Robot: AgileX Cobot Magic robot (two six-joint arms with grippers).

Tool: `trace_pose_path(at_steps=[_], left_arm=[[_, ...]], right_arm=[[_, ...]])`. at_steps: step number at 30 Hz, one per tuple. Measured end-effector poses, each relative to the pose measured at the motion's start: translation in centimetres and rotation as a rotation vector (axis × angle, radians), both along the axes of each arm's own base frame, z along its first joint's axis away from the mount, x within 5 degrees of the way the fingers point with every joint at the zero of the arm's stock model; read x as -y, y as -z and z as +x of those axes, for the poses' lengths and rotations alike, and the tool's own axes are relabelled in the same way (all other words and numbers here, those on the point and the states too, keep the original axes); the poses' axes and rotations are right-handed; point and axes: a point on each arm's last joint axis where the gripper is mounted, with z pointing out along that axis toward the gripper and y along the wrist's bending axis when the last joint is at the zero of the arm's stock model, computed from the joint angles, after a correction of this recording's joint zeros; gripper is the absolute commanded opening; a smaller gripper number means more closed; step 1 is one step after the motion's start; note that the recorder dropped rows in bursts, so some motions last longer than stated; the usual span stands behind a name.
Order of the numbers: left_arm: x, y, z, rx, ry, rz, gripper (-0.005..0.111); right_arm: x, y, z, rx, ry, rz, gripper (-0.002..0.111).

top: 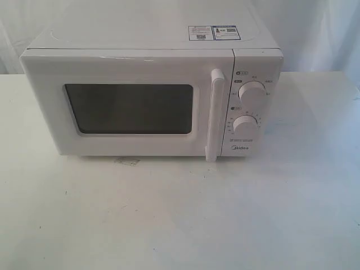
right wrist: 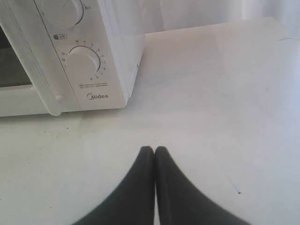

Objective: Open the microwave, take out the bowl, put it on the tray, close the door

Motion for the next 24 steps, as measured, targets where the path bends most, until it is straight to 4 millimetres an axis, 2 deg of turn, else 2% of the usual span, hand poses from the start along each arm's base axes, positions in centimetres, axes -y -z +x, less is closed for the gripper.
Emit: trace_pose_path(at_steps=[14, 16, 24], left_arm=[[0.0, 0.0, 0.0, 0.000, 0.000, 0.000, 0.000], [0.0, 0.0, 0.0, 0.000, 0.000, 0.000, 0.000], [0.0, 0.0, 0.0, 0.000, 0.000, 0.000, 0.000]], right_arm=[[0.0, -0.2, 0.1, 0.024, -0.001, 0.001, 0.000], [0.0, -0.8, 0.2, 0.095, -0.004, 0.006, 0.000], [-0.2, -5.4, -0.2, 0.601, -0.024, 0.040, 0.000]])
